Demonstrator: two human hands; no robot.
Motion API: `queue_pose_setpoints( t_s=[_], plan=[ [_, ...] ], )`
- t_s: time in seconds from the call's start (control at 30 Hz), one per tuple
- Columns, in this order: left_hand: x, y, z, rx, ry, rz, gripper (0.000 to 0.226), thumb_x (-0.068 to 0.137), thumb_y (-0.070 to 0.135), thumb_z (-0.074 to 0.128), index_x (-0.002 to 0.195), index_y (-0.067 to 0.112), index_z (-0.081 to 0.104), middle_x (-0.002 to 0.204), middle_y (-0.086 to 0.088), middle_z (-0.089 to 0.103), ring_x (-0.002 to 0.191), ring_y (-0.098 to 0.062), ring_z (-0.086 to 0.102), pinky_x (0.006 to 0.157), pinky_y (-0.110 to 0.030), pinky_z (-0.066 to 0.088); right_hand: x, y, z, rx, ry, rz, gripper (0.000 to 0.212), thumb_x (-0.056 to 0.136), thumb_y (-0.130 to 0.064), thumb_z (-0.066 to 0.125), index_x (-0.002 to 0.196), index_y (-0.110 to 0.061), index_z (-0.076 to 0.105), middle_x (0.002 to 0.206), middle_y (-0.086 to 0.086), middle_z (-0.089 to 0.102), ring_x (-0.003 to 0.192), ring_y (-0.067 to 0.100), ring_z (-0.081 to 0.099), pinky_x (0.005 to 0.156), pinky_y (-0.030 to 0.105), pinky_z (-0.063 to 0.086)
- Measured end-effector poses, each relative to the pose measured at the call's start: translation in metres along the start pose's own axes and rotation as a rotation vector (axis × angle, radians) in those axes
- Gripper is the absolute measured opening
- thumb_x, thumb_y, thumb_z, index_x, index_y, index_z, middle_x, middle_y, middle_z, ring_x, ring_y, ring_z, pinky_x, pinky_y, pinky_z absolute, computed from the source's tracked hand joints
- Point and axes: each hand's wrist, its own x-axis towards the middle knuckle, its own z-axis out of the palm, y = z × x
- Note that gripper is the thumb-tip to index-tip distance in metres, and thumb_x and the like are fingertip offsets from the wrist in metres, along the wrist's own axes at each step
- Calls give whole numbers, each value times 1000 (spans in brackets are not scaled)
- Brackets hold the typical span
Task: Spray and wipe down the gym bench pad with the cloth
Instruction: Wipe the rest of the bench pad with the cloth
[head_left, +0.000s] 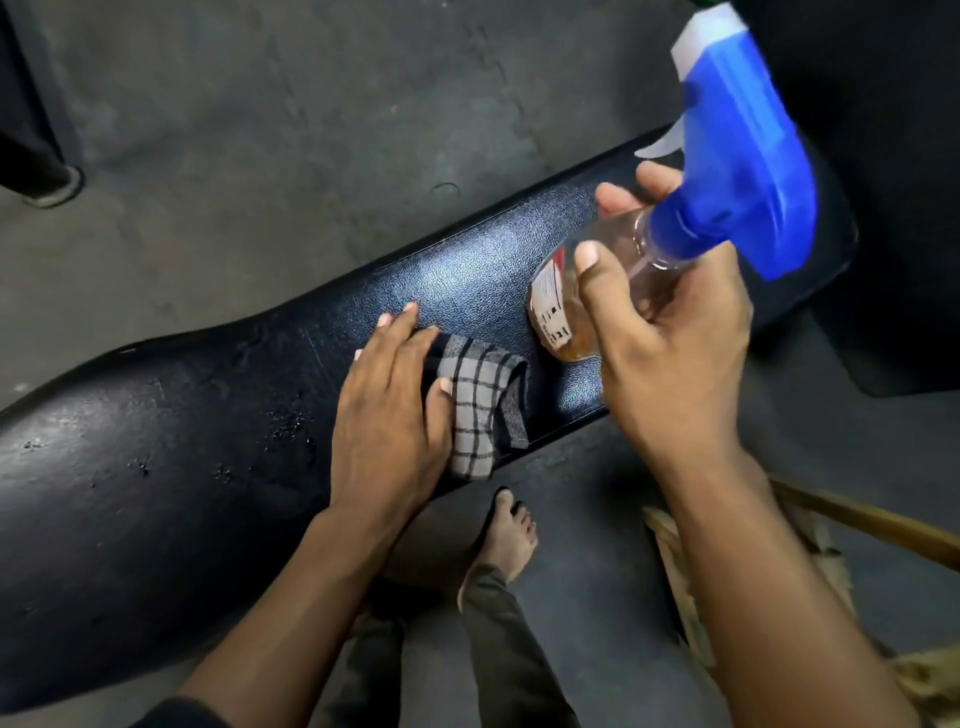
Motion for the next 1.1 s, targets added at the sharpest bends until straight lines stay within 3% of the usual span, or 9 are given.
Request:
queue_pose_setpoints(
  t_s=[0.07,0.13,0.23,0.43,0.7,0.77,0.9,1.0,1.1],
  plan=[
    [1,1,1,-1,-1,-11,50,103,22,53,152,11,54,171,-5,40,164,-24,29,136,-43,21,0,3,-1,-6,-36,21,34,97,-35,74,113,-62,60,107,-5,77,104,26,75,99,57,56],
    [2,3,2,-4,1,-12,49,103,19,56,151,10,54,171,-6,40,164,-24,29,135,-46,23,-4,7,0,-28,-66,52,22,95,-36,76,111,-40,61,111,5,78,103,33,74,95,61,56],
    [2,4,3,-12,5,-11,48,103,16,59,151,9,55,171,-7,41,163,-25,30,134,-48,25,-10,8,0,-61,-72,48,35,95,-36,78,113,-37,48,110,4,71,103,37,73,95,63,57],
    [-2,-2,1,-40,11,-28,48,106,20,56,154,11,53,172,-3,38,164,-21,28,134,-48,26,-16,14,-8,-65,-123,178,51,86,-49,84,127,-36,57,108,-36,71,106,0,75,102,44,62],
    [-14,-20,-1,-45,37,-42,50,106,27,51,154,12,52,172,-2,39,164,-20,28,134,-47,26,-43,27,-22,-13,-147,326,93,86,-31,92,163,-19,42,159,-6,61,143,-2,58,124,36,47],
    [-18,-26,-1,-43,42,-44,50,107,28,51,154,12,52,172,-1,38,164,-20,28,133,-48,26,-55,22,-27,-126,-110,366,83,87,-34,90,158,-20,50,154,-7,64,139,-1,62,122,36,50],
    [-26,-40,-2,-27,50,-71,49,109,32,48,155,15,52,174,1,36,165,-17,26,133,-50,27,-93,5,-19,-439,-139,204,47,94,-38,75,134,-16,69,128,-1,78,118,16,75,108,12,42],
    [-30,-50,-3,-75,85,-47,47,111,32,45,154,15,53,174,2,35,164,-16,28,132,-52,27,-115,5,10,-428,-283,-12,43,96,-28,71,134,-8,71,134,8,75,129,24,69,115,20,42],
    [-32,-63,-6,-84,127,-25,45,111,30,46,154,17,52,174,3,35,163,-17,31,132,-53,27,-115,18,53,-590,-570,-112,59,108,-39,56,160,-11,51,172,17,41,165,34,29,135,45,28]
  ],
)
